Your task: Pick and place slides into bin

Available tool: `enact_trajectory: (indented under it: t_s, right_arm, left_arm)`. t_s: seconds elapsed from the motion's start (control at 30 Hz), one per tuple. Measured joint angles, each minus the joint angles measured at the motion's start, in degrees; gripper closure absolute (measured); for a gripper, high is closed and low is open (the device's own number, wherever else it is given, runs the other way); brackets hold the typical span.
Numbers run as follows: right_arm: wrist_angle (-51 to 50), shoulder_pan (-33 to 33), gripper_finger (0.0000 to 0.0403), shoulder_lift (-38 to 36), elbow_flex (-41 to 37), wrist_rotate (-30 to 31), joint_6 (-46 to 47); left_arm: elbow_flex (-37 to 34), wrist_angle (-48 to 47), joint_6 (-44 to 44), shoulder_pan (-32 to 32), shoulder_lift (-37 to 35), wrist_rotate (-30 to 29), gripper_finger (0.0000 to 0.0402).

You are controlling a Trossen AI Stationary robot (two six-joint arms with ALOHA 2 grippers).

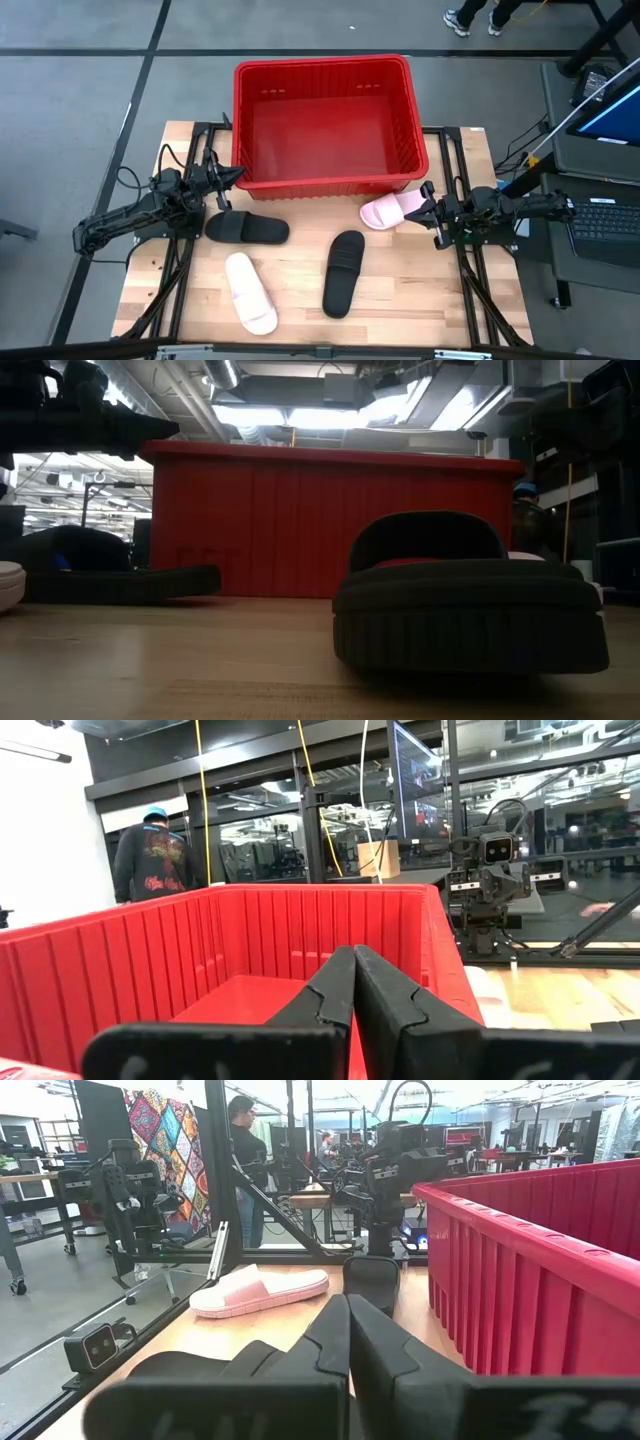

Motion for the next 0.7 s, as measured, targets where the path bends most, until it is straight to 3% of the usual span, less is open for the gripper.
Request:
enact_trajectory:
  t_s: [0.7]
  right_arm:
    - [0.0, 0.0, 0.0397, 0.0, 0.0, 0.0, 0.0]
  left_arm:
    - [0.0, 0.0, 0.0, 0.0, 0.0, 0.0, 0.0397]
